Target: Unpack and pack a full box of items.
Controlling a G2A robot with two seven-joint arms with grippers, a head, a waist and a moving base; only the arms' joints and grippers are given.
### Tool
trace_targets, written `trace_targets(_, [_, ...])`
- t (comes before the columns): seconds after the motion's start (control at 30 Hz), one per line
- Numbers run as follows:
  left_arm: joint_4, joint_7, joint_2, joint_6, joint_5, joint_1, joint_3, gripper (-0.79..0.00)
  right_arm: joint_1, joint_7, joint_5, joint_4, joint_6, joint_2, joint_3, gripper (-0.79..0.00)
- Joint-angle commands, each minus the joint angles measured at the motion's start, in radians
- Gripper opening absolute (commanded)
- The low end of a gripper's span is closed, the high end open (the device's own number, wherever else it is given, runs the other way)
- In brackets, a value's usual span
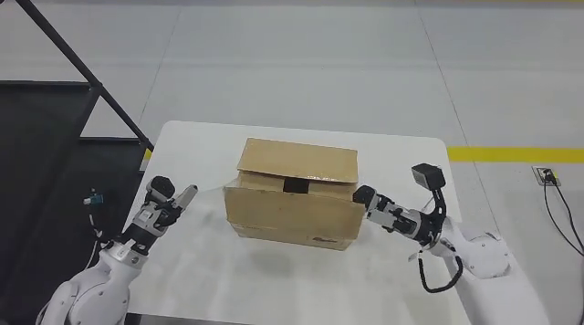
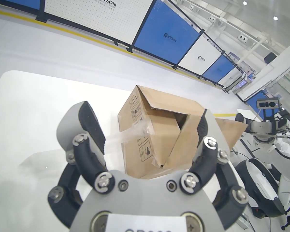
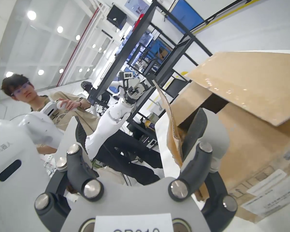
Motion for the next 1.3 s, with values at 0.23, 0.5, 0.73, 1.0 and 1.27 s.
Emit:
trace_targets(0.23, [-0.003,-0.099,0.009,-0.089,0.066,-0.002,0.039,0.0,-0.105,0.082,-0.071,-0.22,0.073,0.067,-0.018,0.0])
trace_targets(0.5, [0.033,-0.219,0.026,-0.209,0.163,0.009,0.052,0.0,-0.131,0.094,-0.174,-0.237,0.085,0.123,-0.089,0.0])
trace_targets(0.73, [0.065,-0.299,0.038,-0.257,0.231,0.004,0.075,0.0,-0.075,0.091,-0.031,-0.153,0.121,0.13,-0.141,0.0])
trace_targets(1.0, [0.102,-0.28,0.039,-0.228,0.27,-0.019,0.116,0.0,0.035,-0.065,0.245,-0.045,0.27,0.106,-0.166,0.0])
trace_targets(1.27, [0.102,-0.28,0.039,-0.228,0.27,-0.019,0.116,0.0,0.035,-0.065,0.245,-0.045,0.27,0.106,-0.166,0.0])
